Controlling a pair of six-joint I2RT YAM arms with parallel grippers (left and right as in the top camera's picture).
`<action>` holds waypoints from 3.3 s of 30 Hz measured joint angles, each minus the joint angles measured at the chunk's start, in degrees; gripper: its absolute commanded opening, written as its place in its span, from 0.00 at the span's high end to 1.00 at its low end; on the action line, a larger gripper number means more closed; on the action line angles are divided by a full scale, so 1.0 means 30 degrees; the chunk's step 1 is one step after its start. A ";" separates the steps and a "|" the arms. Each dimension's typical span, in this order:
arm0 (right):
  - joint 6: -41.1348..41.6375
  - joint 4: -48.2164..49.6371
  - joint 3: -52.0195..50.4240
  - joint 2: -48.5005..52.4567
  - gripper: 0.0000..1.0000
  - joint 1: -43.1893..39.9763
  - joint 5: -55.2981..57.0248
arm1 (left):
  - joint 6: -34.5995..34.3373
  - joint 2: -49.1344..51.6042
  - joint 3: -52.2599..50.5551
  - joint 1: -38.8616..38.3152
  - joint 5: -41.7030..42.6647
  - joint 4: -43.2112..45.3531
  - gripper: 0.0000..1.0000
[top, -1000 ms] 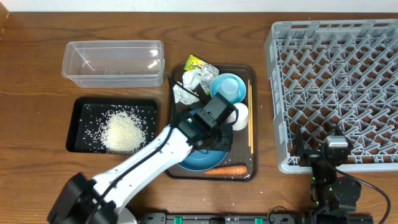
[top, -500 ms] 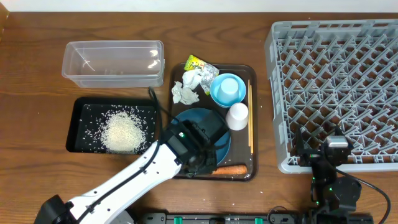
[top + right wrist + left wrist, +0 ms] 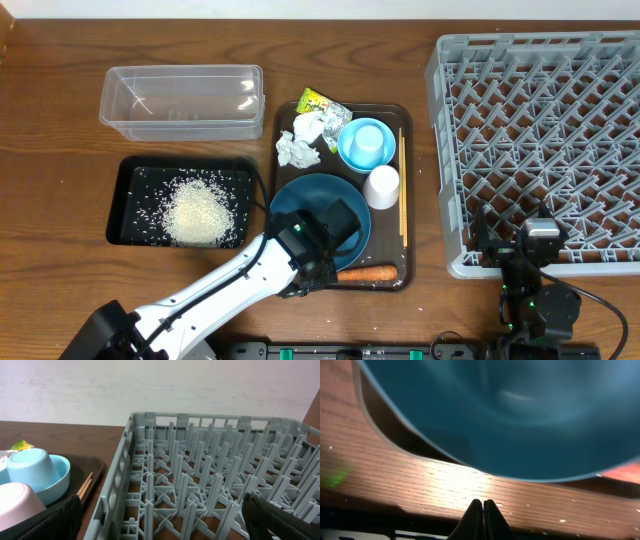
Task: Sort waste into correct bins and load items into the dishwasher rack
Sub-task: 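Carry the emptied bowl back and set it on the brown tray, then release the bowl and move the left gripper to the carrot, then grasp the orange carrot with the left gripper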
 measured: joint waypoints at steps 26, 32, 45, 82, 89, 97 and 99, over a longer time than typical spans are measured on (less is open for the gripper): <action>-0.0007 0.0007 0.0000 0.0000 0.01 0.0000 0.0007 | -0.0124 0.0007 -0.2936 0.0000 -0.1377 0.6914 0.94; -0.0007 0.0007 0.0000 0.0000 0.01 0.0000 0.0007 | 0.0947 0.0015 -0.2943 0.0000 -0.1741 0.9202 0.93; 0.0000 0.0007 0.0000 0.0000 0.01 0.0000 0.0000 | 0.3665 -0.0583 -0.2710 -0.0393 0.0605 0.8859 0.64; 0.0000 0.0007 0.0000 0.0000 0.01 0.0000 0.0007 | 1.9329 0.1413 -0.2557 -0.4794 -0.1100 1.2065 0.27; 0.0000 0.0007 0.0000 0.0000 0.01 0.0000 0.0000 | 2.0006 0.1902 -0.2557 -0.4765 -0.1647 1.2531 0.27; -0.0007 0.0007 0.0000 0.0000 0.01 0.0000 0.0000 | 2.0363 0.3563 -0.2557 -0.4881 -0.1639 1.3741 0.27; 0.0000 0.0000 0.0000 0.0000 0.01 0.0000 0.0000 | 2.0363 0.3810 -0.2557 -0.4874 -0.1647 1.4098 0.27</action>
